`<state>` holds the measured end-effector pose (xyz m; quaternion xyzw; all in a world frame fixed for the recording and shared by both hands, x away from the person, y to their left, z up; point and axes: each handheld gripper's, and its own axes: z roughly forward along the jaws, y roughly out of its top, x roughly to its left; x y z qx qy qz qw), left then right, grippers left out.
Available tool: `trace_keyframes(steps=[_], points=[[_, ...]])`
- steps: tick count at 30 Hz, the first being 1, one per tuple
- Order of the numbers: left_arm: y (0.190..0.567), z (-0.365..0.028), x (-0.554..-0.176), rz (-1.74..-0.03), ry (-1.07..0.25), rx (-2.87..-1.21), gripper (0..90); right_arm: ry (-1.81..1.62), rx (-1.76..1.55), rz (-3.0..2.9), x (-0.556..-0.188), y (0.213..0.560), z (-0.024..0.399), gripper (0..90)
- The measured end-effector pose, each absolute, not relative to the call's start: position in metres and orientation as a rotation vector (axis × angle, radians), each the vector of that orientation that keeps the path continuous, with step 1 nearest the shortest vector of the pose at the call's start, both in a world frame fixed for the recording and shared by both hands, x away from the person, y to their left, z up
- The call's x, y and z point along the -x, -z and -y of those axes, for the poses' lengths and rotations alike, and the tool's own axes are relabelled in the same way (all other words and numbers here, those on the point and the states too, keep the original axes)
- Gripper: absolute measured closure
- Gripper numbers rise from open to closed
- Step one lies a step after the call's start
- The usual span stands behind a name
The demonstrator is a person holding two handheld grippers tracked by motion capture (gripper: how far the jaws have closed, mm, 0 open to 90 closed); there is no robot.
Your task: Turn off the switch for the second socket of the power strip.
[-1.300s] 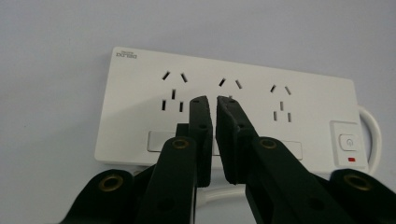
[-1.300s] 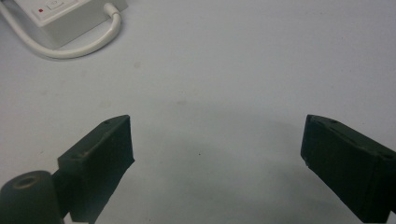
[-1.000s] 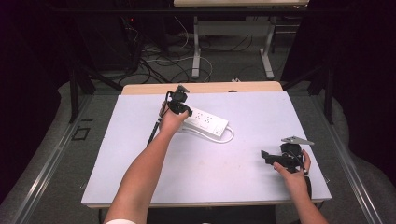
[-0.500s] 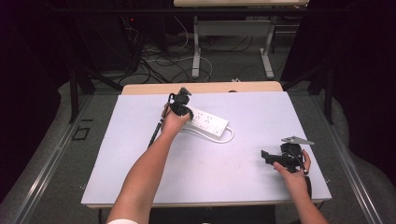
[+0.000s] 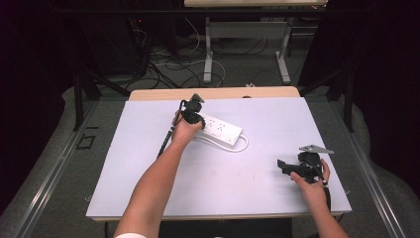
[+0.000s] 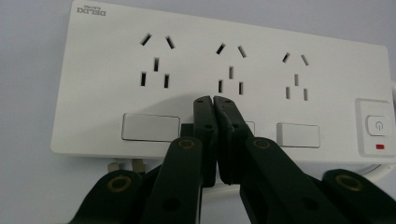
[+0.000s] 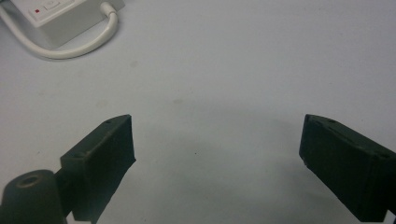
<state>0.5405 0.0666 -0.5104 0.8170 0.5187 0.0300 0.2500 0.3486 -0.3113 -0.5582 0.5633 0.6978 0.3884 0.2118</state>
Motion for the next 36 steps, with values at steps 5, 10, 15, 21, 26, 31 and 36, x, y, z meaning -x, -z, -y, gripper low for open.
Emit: trace_keyframes(steps=[5,10,15,21,26,31,36], points=[[0.5100,-0.0667,-0.5404,-1.401,-0.094,-2.238,89.0,-1.076,-1.555,-1.943,-0.3487,0.5580,0.3111,9.8],[0.5099,-0.0656,-0.5395,-1.388,-0.110,-2.250,88.8,-1.076,-1.555,-1.943,-0.3486,0.5579,0.3110,9.8],[0.5099,-0.0657,-0.5391,-1.385,-0.112,-2.254,88.9,-1.077,-1.562,-1.940,-0.3481,0.5574,0.3106,9.8],[0.5105,-0.0654,-0.5383,-1.379,-0.121,-2.248,88.7,-1.080,-1.566,-1.940,-0.3480,0.5570,0.3101,9.8],[0.5122,-0.0678,-0.5374,-1.375,-0.116,-2.225,88.7,-1.079,-1.556,-1.942,-0.3483,0.5573,0.3105,9.8],[0.5142,-0.0680,-0.5365,-1.370,-0.133,-2.234,90.0,-1.079,-1.564,-1.940,-0.3482,0.5571,0.3097,9.8],[0.5144,-0.0692,-0.5369,-1.373,-0.122,-2.225,90.0,-1.078,-1.562,-1.940,-0.3484,0.5571,0.3100,9.8]])
